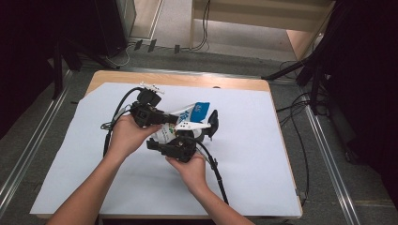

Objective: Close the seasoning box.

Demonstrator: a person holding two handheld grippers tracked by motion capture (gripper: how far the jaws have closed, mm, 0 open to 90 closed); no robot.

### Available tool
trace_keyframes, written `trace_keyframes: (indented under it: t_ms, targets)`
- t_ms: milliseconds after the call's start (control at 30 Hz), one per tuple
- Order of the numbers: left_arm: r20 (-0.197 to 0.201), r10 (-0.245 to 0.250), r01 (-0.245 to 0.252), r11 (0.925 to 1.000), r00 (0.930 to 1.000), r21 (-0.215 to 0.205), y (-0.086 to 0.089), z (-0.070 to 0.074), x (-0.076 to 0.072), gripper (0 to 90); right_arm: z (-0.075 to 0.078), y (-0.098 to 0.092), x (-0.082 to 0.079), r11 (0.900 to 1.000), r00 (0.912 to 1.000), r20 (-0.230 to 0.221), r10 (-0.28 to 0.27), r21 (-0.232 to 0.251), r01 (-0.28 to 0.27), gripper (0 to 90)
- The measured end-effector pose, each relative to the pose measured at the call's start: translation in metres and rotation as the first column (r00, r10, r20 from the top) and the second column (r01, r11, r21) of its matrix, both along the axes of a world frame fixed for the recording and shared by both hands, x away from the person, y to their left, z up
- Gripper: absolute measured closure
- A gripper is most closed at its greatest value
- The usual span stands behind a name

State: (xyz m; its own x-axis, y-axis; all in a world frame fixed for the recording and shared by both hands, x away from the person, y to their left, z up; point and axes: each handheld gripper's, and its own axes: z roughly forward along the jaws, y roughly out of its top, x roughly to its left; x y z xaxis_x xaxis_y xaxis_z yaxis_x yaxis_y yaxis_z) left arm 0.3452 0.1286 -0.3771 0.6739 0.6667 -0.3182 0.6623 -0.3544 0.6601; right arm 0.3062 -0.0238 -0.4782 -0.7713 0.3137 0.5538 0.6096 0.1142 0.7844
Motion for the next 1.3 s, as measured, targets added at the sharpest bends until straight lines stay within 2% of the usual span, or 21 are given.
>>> trace_keyframes:
  t_ms: [767,1067,1300]
  targets:
    - [-0.010,-0.012,0.012,0.9999,0.9999,-0.001,-0.0021,0.0037,0.0026,84.2,0.0022,-0.0015,0.0005,1.000,1.0000,0.009,-0.002,0.017,0.002,75.2]
    - [-0.011,-0.031,0.031,0.9993,0.9995,0.022,-0.0025,0.0051,0.0038,84.0,0.0017,-0.0007,0.0008,1.000,1.0000,0.002,-0.002,0.014,0.002,74.6]
    - [-0.012,-0.050,0.050,0.9985,0.9987,0.021,-0.0014,0.0054,0.0049,83.8,0.0033,-0.0004,0.0000,1.000,0.9999,0.011,-0.003,0.010,0.003,74.6]
